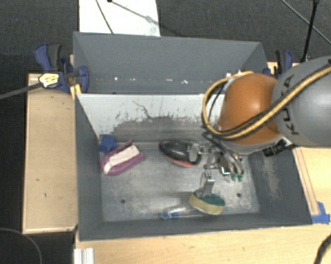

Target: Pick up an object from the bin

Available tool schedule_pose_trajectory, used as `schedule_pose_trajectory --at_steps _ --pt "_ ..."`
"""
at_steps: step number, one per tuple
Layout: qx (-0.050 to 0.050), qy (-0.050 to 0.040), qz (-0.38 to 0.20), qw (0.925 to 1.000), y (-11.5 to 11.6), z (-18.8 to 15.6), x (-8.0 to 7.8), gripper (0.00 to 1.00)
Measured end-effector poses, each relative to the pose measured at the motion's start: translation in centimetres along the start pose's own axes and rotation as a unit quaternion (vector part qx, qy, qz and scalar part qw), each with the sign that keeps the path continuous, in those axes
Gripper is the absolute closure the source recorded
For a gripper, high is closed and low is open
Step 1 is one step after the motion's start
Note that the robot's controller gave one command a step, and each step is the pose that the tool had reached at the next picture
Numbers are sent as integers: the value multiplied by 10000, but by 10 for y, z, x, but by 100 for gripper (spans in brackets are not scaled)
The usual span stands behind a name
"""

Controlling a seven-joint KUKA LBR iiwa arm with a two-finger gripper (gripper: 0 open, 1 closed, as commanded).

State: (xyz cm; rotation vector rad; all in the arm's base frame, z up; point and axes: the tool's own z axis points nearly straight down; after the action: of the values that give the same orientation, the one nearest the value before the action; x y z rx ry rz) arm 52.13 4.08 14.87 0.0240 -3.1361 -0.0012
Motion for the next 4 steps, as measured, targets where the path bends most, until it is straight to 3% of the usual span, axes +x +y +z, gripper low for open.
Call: schedule_pose_trajectory --at_steps 1,2,3,4 --pt "14 -32 -2218 9751 -43 78 -17 0" --pt "43 -253 -2831 9588 -38 71 25 0" --pt "88 -209 -4365 8994 -15 72 32 0" --pt "62 -192 -5185 8548 -33 75 33 0"
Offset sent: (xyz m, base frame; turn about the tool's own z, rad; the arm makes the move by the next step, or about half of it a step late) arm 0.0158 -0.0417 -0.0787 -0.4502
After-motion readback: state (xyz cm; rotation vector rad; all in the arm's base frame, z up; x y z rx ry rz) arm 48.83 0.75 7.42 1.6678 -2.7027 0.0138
